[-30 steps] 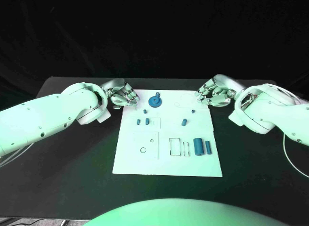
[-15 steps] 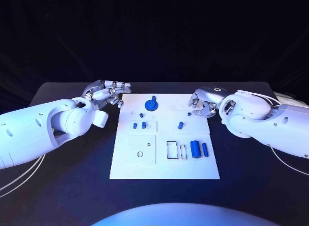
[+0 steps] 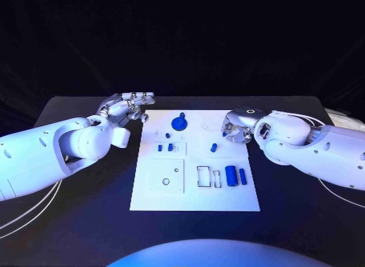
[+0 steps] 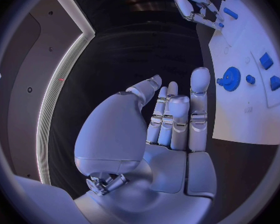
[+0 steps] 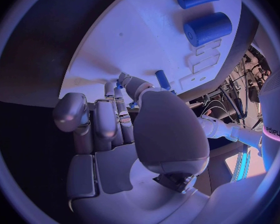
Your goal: Assemble the parts on the task board
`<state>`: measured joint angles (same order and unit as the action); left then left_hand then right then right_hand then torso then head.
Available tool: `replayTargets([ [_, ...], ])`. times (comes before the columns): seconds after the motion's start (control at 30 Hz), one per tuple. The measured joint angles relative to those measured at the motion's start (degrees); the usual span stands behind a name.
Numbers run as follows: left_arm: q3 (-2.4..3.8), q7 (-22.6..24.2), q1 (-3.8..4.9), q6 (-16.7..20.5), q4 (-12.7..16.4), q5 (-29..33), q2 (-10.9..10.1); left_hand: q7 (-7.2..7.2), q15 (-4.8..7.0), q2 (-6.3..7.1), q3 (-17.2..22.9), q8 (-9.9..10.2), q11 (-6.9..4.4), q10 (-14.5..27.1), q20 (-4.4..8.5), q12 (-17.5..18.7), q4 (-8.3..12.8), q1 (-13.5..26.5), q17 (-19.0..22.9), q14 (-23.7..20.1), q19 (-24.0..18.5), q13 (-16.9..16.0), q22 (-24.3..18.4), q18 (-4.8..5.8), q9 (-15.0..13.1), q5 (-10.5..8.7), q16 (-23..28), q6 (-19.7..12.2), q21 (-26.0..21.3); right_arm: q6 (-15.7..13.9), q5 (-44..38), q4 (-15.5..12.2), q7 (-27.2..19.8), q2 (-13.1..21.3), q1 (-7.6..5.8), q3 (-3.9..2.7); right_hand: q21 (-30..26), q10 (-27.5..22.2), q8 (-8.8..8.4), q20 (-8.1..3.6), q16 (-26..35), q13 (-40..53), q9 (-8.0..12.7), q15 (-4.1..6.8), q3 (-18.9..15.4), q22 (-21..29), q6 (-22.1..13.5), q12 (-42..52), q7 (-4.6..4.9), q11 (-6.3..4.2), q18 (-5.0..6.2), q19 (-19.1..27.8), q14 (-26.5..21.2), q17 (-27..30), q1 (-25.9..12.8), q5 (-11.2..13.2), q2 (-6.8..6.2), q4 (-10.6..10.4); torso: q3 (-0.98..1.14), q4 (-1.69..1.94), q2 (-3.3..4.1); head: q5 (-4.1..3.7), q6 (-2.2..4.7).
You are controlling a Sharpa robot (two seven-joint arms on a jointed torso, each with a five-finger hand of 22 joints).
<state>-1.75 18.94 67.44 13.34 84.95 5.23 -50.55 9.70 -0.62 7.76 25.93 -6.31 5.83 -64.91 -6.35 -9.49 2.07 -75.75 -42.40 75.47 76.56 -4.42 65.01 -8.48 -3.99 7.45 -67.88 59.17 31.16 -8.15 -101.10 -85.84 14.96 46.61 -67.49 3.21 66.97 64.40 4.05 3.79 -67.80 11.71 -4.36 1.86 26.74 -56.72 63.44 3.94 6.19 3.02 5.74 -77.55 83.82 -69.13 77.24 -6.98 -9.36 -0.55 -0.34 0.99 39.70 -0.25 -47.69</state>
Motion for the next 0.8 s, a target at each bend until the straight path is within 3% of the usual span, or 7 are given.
replayTargets([
  [0.33,0.00,0.41,-0.01,0.18,-0.03,0.88,-0.14,0.00,0.00,-0.17,0.00,0.00,0.00,0.00,0.00,0.00,0.00,-0.17,0.03,0.00,0.00,0.00,-0.08,0.00,0.00,0.00,0.00,0.00,0.00,0.47,-0.33,0.16,-0.14,-0.67,0.14,-0.12,0.00,1.64,-0.22,-0.21,0.22,-1.76,-0.31,0.00,0.80,-0.97,1.28,0.00,-0.08,-0.16,0.00,-0.21,0.00,-0.19,0.71,0.22,0.71,0.16,0.03,-0.01,-0.05,0.20,-0.27],
  [0.5,0.00,0.43,-0.01,0.23,-0.06,1.06,-0.14,0.00,0.00,-0.30,0.00,0.00,0.00,0.00,0.00,0.00,0.00,-0.31,0.05,0.00,0.00,0.00,-0.10,0.01,0.00,0.00,0.00,0.00,0.00,0.56,-0.34,0.68,-0.22,-1.13,0.18,-0.16,0.70,2.91,-0.23,-0.09,-0.58,-2.76,-0.35,0.00,1.86,-1.68,2.16,0.00,-0.11,-0.17,-0.01,-0.74,0.00,-0.66,1.37,1.34,2.16,0.41,0.01,-0.01,-0.08,0.20,-0.34],
  [0.8,0.00,0.44,-0.01,0.25,-0.06,1.16,-0.12,0.00,0.00,-0.30,-0.16,0.00,0.00,0.00,0.00,0.00,0.16,-0.31,0.04,0.00,0.00,-0.01,-0.16,0.01,-0.01,0.00,0.00,-0.01,-0.21,0.67,-0.34,1.31,-0.24,-1.70,0.25,-0.26,1.79,5.71,0.37,0.12,-1.57,-3.88,-0.78,0.00,3.41,-2.92,4.12,0.50,-0.03,-0.20,0.00,-1.35,0.00,-1.13,2.10,2.05,3.62,1.84,-0.02,0.04,-0.09,0.24,-0.48],
])
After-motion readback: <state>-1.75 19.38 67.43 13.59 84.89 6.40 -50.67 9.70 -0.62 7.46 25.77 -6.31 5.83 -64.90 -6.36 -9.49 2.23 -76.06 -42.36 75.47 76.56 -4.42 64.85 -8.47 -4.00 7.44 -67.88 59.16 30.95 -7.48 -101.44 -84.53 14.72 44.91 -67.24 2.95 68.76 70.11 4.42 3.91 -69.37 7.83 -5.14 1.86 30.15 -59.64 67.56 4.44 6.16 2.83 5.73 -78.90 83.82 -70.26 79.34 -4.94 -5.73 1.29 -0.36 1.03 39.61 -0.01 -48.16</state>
